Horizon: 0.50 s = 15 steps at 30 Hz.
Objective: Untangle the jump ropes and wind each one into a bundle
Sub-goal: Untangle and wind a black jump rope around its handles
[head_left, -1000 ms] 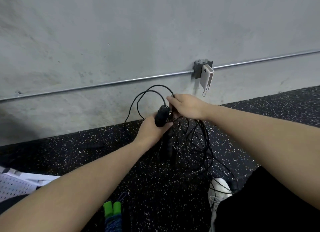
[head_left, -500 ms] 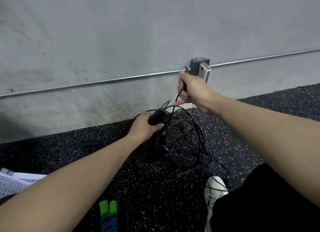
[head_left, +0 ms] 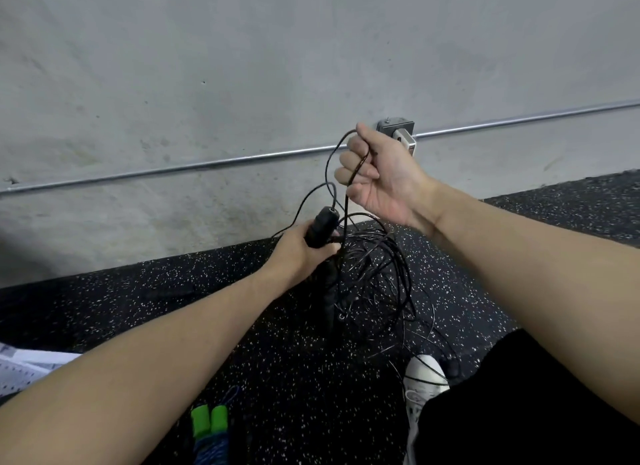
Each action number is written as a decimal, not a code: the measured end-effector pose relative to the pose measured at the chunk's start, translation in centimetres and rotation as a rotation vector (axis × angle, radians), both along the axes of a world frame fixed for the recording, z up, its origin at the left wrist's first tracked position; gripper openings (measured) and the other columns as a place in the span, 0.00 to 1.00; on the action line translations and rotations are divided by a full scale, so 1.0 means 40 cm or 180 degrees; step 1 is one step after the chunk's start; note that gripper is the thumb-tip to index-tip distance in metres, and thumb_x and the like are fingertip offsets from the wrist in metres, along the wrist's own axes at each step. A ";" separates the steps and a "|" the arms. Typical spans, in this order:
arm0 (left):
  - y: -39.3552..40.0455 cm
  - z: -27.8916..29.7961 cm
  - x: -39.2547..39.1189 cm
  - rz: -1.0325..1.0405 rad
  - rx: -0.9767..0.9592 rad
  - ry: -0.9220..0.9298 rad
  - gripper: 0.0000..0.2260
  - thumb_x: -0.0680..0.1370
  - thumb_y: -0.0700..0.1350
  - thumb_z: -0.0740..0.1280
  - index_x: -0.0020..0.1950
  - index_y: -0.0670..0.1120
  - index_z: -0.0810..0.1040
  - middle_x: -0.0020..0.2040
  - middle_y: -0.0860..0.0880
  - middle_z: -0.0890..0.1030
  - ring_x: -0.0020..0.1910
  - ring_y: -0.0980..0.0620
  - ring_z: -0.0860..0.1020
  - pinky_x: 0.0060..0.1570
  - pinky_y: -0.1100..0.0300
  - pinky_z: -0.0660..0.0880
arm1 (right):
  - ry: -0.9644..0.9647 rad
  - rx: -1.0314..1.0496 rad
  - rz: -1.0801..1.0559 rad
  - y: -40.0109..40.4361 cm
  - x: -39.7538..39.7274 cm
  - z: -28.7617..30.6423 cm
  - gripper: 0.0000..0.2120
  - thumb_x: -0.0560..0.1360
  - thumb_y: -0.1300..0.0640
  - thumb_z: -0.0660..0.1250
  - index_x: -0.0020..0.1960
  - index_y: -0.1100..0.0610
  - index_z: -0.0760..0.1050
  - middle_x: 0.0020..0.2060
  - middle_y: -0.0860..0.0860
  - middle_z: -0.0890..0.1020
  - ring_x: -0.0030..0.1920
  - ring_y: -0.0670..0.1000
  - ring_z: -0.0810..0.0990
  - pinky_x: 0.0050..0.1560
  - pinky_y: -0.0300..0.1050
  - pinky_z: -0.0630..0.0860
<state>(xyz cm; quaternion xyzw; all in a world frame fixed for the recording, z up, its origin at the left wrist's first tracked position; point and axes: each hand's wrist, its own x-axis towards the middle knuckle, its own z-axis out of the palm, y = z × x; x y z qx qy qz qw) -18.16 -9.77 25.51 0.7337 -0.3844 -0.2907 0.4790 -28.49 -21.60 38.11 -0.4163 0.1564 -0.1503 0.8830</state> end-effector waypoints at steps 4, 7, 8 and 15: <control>0.003 0.006 0.000 -0.0246 0.0207 -0.0191 0.06 0.75 0.47 0.77 0.50 0.52 0.83 0.44 0.53 0.86 0.44 0.57 0.83 0.53 0.56 0.78 | 0.0045 0.0011 -0.0142 -0.016 -0.003 -0.008 0.24 0.85 0.47 0.52 0.31 0.51 0.65 0.21 0.47 0.57 0.24 0.45 0.56 0.19 0.36 0.68; 0.007 0.021 0.004 -0.0423 0.0369 -0.0585 0.09 0.75 0.50 0.76 0.52 0.49 0.83 0.36 0.54 0.81 0.27 0.64 0.75 0.36 0.58 0.74 | 0.0056 0.0049 -0.0170 -0.020 -0.004 -0.009 0.25 0.85 0.47 0.52 0.30 0.51 0.65 0.21 0.47 0.57 0.24 0.45 0.55 0.18 0.35 0.66; 0.006 0.022 0.004 -0.0429 0.0375 -0.0643 0.09 0.75 0.50 0.76 0.51 0.49 0.82 0.35 0.54 0.80 0.26 0.63 0.73 0.35 0.59 0.73 | 0.0046 0.0077 -0.0163 -0.019 -0.003 -0.009 0.25 0.85 0.46 0.52 0.30 0.51 0.65 0.21 0.47 0.57 0.24 0.45 0.55 0.18 0.35 0.66; 0.018 0.021 -0.010 -0.0474 0.0045 -0.0202 0.07 0.75 0.46 0.77 0.48 0.44 0.83 0.36 0.50 0.79 0.33 0.53 0.75 0.39 0.56 0.75 | 0.0055 0.0180 -0.0510 -0.012 0.002 -0.002 0.22 0.85 0.46 0.52 0.34 0.51 0.63 0.21 0.47 0.58 0.23 0.45 0.57 0.15 0.34 0.64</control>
